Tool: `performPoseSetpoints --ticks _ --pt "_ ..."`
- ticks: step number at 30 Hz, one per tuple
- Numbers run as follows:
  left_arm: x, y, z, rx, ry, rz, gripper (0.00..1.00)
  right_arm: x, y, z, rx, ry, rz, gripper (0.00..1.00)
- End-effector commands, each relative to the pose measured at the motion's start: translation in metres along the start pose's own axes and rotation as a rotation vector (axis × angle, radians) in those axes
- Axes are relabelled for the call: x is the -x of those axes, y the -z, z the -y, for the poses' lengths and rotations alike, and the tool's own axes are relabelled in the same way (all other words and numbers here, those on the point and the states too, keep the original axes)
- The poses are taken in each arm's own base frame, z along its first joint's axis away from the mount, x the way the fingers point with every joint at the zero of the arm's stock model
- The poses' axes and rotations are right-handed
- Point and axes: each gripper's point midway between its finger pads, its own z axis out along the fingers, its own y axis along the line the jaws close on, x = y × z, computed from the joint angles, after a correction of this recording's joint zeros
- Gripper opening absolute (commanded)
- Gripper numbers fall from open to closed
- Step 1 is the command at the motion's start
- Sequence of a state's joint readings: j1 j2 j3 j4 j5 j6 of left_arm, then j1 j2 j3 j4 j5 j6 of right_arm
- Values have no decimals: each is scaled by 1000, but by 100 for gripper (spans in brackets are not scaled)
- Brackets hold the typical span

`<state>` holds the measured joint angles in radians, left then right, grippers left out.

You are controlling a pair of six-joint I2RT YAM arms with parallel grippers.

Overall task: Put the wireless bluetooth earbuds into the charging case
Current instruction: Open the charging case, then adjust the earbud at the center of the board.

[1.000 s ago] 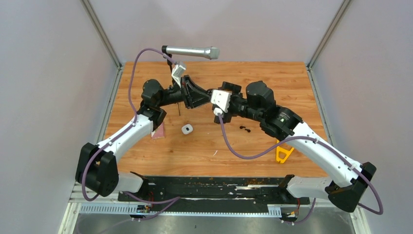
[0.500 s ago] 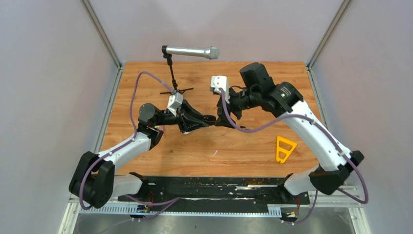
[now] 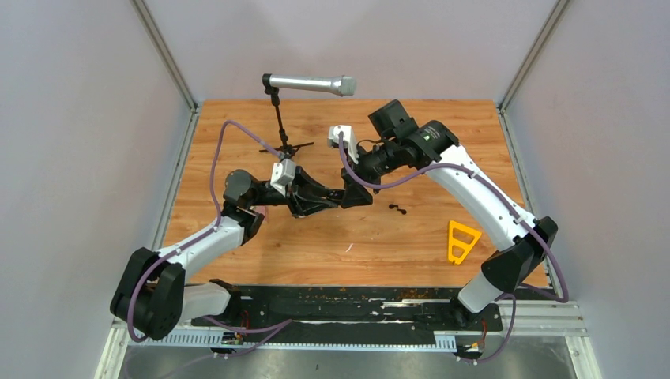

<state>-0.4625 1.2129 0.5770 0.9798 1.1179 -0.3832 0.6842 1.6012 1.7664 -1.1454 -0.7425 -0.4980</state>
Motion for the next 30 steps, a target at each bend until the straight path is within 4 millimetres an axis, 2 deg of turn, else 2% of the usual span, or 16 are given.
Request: performPoseSetpoints --ticks 1,10,15,19,22,26,30 --pt "16 -2 7 -36 -115 22 0 19 7 4 -5 -7 60 57" --pt "14 -3 10 -41 -110 24 0 24 22 31 -98 -55 85 56" --pt "12 -4 11 -42 -104 22 0 32 29 46 -162 -27 99 55" --pt "8 -4 9 -24 -89 23 0 39 32 46 -160 -12 112 56" --pt "6 -3 5 8 -58 25 0 38 30 42 -141 -17 111 56" --pt "-7 0 -3 67 2 20 0 37 32 38 -142 -13 107 56" --pt "-11 5 -7 107 42 24 0 50 54 29 -177 19 130 60"
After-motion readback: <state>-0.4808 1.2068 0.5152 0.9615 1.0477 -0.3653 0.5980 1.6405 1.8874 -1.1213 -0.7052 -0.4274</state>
